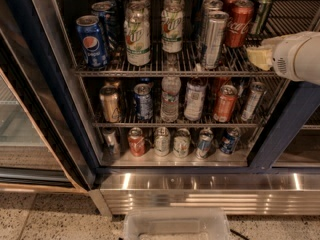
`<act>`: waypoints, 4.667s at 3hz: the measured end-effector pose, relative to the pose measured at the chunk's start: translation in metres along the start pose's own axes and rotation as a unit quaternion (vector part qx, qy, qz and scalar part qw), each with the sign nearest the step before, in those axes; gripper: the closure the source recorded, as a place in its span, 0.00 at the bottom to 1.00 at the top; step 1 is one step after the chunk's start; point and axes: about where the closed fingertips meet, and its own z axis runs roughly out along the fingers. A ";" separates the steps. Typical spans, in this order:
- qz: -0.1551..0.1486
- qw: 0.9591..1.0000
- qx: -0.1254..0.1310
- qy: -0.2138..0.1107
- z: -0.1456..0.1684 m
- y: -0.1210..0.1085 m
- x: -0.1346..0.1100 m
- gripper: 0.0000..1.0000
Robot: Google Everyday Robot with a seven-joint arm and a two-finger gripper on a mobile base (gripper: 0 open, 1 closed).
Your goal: Pick green can from top shelf of fridge
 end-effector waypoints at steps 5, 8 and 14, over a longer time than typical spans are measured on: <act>0.008 1.000 0.007 -0.007 0.010 -0.006 -0.008 0.71; 0.032 0.997 0.063 -0.017 0.048 -0.048 -0.017 0.73; 0.040 0.996 0.079 -0.015 0.053 -0.060 -0.016 0.68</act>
Offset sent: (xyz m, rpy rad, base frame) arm 0.0000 0.0000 0.0000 0.0000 0.0000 0.0000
